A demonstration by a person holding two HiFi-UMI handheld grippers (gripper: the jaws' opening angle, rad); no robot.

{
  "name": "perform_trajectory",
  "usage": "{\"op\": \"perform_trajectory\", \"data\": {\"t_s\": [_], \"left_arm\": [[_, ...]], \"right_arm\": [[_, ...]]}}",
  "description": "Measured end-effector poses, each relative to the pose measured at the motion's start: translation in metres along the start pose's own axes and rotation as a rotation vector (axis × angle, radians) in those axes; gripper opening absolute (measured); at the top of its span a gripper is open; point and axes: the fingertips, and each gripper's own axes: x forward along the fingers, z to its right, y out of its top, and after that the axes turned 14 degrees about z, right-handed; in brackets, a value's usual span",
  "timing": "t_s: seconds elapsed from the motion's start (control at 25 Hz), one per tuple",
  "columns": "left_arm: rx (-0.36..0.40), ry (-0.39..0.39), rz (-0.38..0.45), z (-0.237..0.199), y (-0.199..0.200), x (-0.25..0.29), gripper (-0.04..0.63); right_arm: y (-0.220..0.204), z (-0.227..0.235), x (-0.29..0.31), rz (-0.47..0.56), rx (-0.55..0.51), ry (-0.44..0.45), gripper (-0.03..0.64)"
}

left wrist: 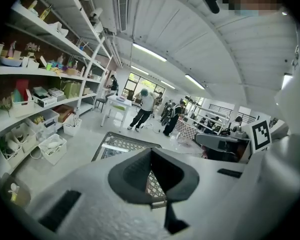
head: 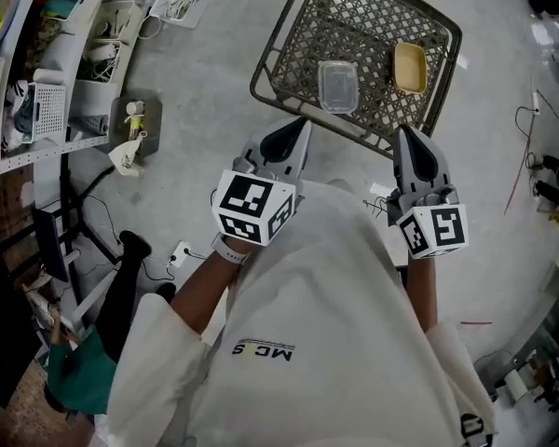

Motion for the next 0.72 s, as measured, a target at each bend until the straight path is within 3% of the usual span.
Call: {"op": "perform_trajectory", "data": {"t_s": [0.28,0.72], "left_arm": [[-0.031,0.021,-0.028,-0.047,0.013,0.033,0.021],[-0.075,0.085,-0.070,-0.060,-0.005,0.045,0.021]], "right_arm": [[-0.002,0.012,0.070,-0.056,-0.043,0.048,0.018],[-0.026,0.017,0.120,-0.132,-0.115,0.195,0.018]]}}
